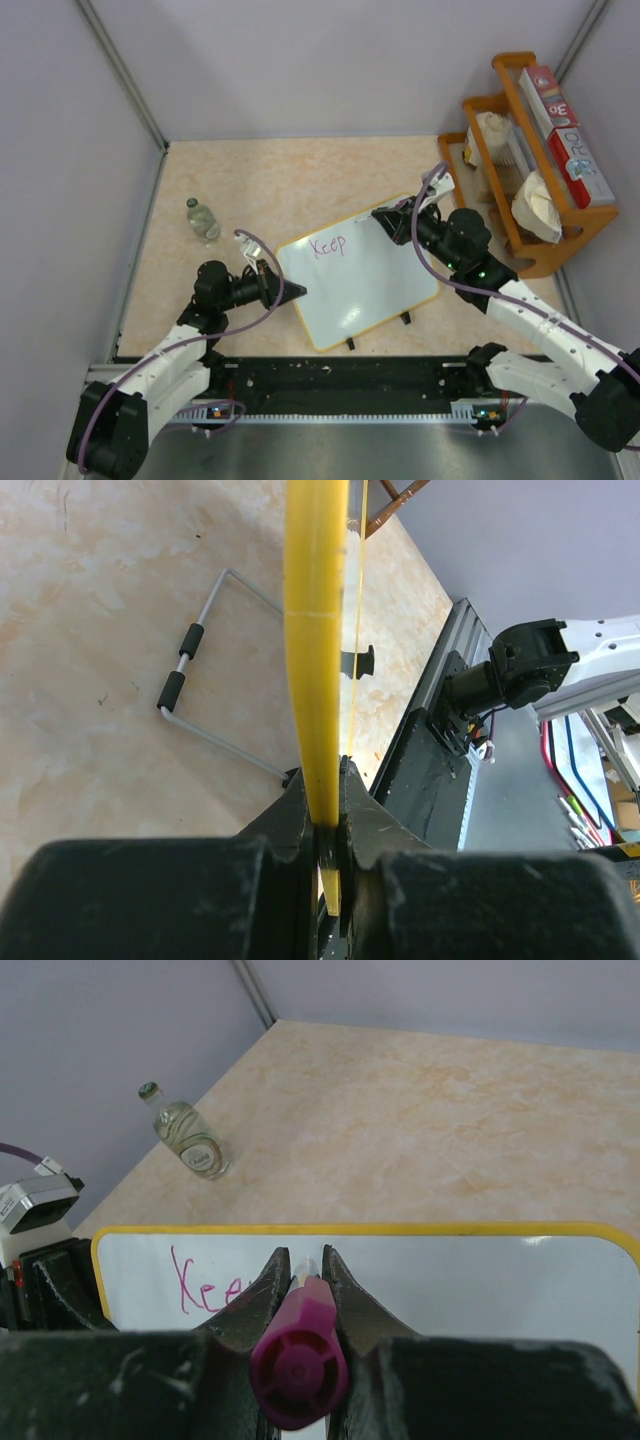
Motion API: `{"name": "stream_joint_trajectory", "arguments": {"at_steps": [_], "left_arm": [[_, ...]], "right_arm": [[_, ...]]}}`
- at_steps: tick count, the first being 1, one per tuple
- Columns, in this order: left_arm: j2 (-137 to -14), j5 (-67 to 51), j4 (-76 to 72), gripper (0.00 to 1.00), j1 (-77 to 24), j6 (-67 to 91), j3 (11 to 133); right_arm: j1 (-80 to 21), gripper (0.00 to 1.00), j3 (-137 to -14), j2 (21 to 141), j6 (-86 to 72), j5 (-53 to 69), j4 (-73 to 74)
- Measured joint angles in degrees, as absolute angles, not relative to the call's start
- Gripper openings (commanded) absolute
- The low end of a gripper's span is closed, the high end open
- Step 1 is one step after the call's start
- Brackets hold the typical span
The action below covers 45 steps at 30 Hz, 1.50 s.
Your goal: Write a sentence on the whiteboard
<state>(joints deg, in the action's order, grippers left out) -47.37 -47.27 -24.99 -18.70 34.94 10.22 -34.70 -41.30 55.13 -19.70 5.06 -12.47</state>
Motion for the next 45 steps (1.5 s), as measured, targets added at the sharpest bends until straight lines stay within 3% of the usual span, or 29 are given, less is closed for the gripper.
{"name": "stream_joint_trajectory", "arguments": {"at_steps": [45], "left_arm": [[-47.40, -47.07, -24.91, 0.00, -18.68, 35.51, 10.15]], "right_arm": [[-34.70, 0.00, -35.22, 53.28, -22.37, 6.28, -12.56]]}}
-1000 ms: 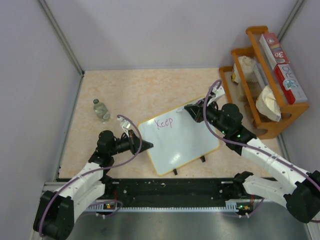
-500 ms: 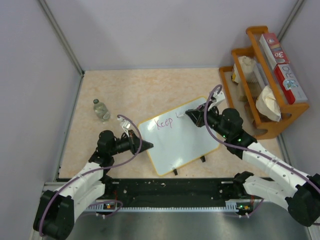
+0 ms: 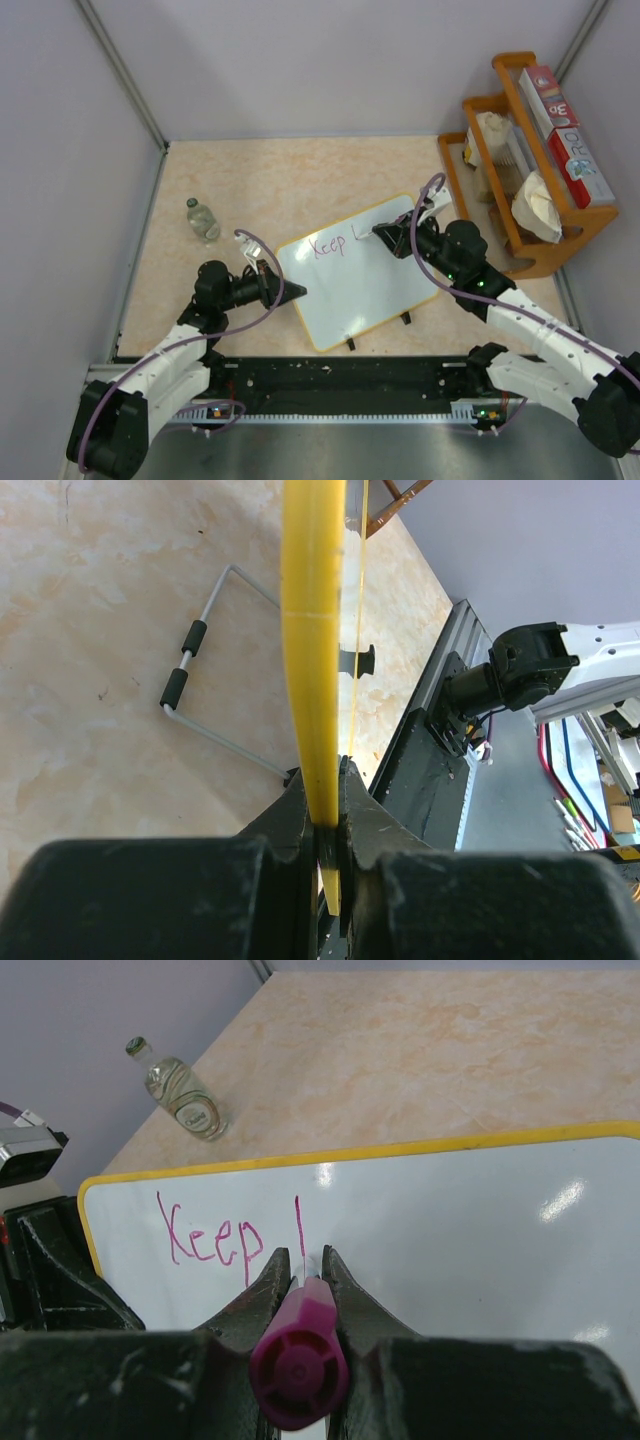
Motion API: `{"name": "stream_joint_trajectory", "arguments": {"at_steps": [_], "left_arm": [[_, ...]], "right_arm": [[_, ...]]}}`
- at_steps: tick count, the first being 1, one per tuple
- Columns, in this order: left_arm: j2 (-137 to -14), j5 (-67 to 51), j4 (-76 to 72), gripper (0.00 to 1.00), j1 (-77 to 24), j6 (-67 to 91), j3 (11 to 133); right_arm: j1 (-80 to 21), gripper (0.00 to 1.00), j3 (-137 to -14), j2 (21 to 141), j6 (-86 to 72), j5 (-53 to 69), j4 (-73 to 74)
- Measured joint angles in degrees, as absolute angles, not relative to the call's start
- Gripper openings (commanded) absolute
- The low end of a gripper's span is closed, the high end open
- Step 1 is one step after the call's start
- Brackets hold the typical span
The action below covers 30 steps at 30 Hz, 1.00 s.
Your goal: Write a sentence on the whiteboard
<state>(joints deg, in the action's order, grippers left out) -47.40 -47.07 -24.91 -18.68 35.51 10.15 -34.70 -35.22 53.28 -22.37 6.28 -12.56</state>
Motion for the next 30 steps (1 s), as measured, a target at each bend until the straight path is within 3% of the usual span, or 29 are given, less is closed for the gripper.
{"name": "stream_joint_trajectory", "arguments": {"at_steps": [30], "left_arm": [[-47.22, -47.03, -24.95, 0.00, -18.68, 35.77, 10.04]], "right_arm": [[-34.70, 0.00, -36.93, 54.87, -24.25, 5.45, -12.69]]}}
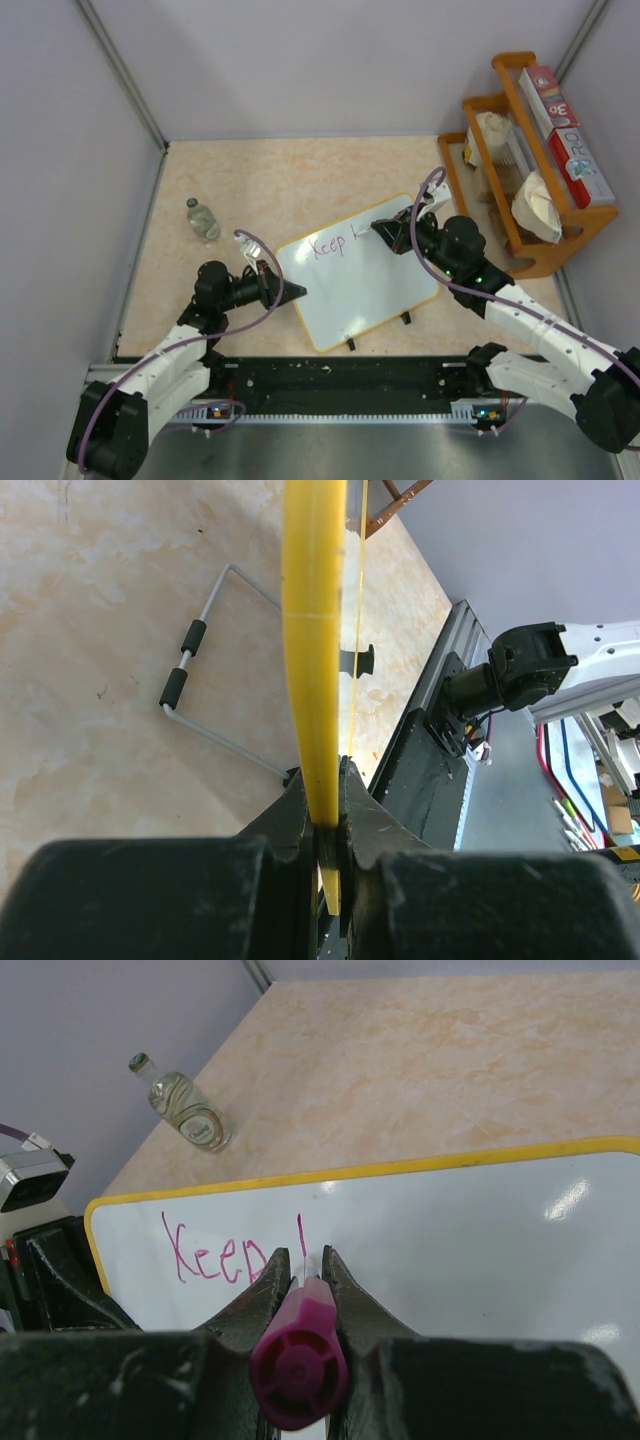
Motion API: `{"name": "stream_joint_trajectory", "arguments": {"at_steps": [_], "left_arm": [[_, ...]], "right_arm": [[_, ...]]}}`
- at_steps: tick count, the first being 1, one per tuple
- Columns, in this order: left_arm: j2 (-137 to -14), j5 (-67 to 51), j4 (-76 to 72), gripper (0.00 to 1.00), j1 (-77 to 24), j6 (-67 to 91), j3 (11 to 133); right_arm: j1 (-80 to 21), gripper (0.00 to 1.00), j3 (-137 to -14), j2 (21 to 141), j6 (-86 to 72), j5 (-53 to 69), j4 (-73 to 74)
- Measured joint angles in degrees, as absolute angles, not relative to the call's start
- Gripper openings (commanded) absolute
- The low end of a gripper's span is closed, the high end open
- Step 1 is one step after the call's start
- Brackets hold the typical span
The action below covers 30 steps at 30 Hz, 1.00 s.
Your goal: Write a sentence on the whiteboard
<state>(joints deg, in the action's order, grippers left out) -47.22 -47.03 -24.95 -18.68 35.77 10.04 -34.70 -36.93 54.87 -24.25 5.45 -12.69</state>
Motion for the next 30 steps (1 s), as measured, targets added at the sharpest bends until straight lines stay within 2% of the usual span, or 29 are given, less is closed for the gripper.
{"name": "stream_joint_trajectory", "arguments": {"at_steps": [30], "left_arm": [[-46.98, -47.00, -24.88, 0.00, -18.68, 35.79, 9.91]], "right_arm": [[-34.70, 0.00, -37.60, 54.26, -24.97, 3.07, -10.72]]}}
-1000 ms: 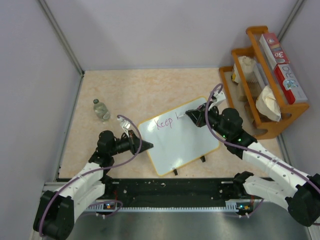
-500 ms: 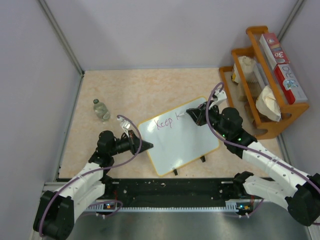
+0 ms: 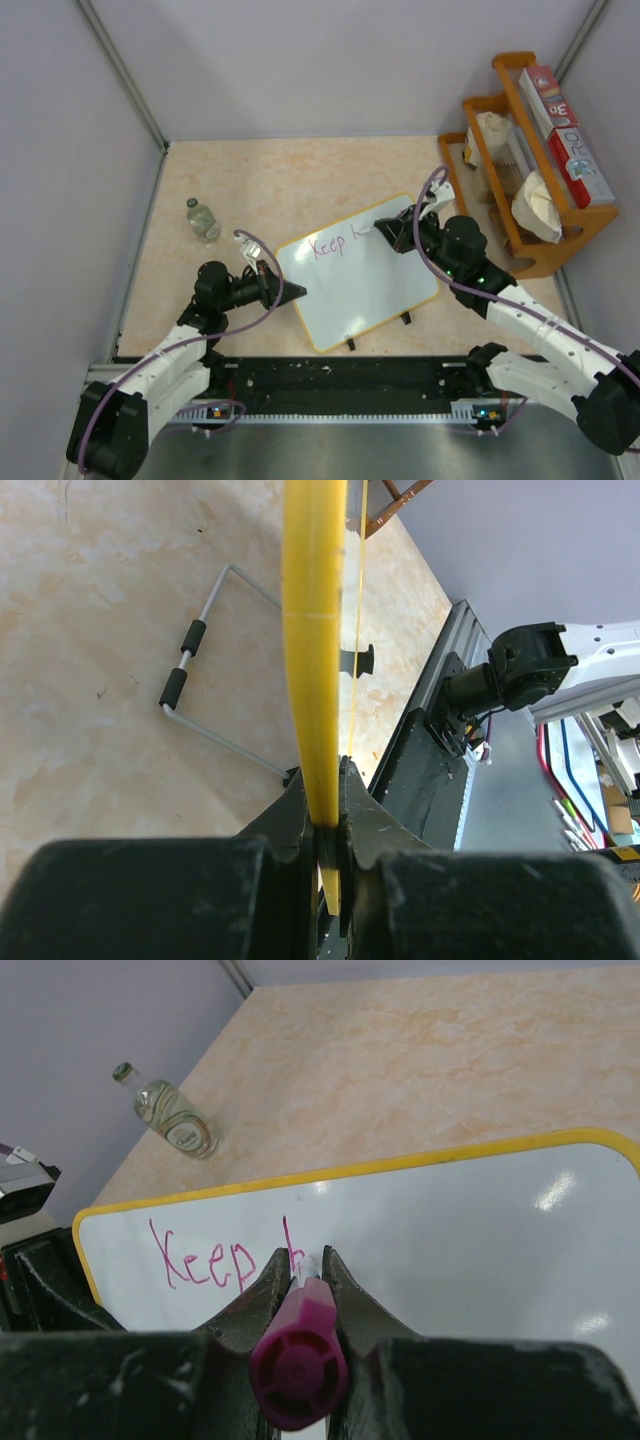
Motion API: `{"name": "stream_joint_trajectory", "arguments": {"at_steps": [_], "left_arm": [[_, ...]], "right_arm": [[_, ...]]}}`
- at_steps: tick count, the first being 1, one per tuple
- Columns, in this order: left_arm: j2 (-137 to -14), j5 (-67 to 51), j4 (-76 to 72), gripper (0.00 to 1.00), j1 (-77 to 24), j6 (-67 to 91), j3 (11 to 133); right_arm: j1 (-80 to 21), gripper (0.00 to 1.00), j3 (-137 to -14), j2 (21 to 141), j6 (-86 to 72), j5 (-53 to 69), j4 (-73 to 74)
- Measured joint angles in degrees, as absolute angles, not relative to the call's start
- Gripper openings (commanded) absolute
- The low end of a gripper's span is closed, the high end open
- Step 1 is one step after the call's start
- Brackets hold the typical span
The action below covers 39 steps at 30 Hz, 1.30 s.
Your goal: Write a sentence on the whiteboard
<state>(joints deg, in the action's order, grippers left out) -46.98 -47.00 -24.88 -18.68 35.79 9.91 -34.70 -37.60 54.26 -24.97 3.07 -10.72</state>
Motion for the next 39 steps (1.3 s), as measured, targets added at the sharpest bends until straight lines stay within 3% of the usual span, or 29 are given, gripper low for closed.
{"name": "stream_joint_trajectory", "arguments": {"at_steps": [39], "left_arm": [[-46.70, -47.09, -24.88, 0.00, -18.70, 35.68, 9.87]], "right_arm": [[-34.70, 0.00, -36.91, 50.94, -26.94, 2.87, -9.82]]}}
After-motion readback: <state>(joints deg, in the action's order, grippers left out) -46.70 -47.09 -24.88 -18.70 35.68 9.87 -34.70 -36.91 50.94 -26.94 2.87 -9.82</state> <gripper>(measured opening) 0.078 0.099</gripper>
